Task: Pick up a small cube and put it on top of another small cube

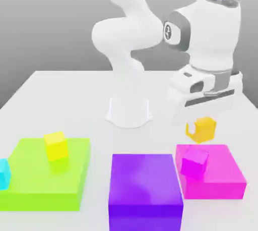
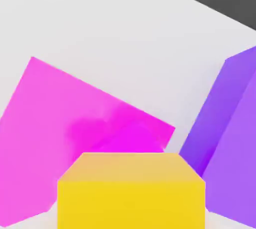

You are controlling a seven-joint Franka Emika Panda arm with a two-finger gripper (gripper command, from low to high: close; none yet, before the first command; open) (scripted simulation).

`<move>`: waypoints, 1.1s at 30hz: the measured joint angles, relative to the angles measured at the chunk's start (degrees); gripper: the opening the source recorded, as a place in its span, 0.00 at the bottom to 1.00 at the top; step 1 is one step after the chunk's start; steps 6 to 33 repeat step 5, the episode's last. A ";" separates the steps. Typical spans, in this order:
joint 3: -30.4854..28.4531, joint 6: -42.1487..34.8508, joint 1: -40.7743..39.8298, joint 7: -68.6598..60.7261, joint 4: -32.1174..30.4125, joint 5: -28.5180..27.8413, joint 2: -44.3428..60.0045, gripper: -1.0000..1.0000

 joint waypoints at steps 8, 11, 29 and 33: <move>-0.05 3.61 0.10 -0.22 -0.53 0.21 3.07 1.00; -0.05 3.61 0.10 -0.22 -0.53 0.21 3.07 1.00; -0.05 3.61 0.10 -0.22 -0.53 0.21 3.07 1.00; -0.05 3.61 0.10 -0.22 -0.53 0.21 3.07 1.00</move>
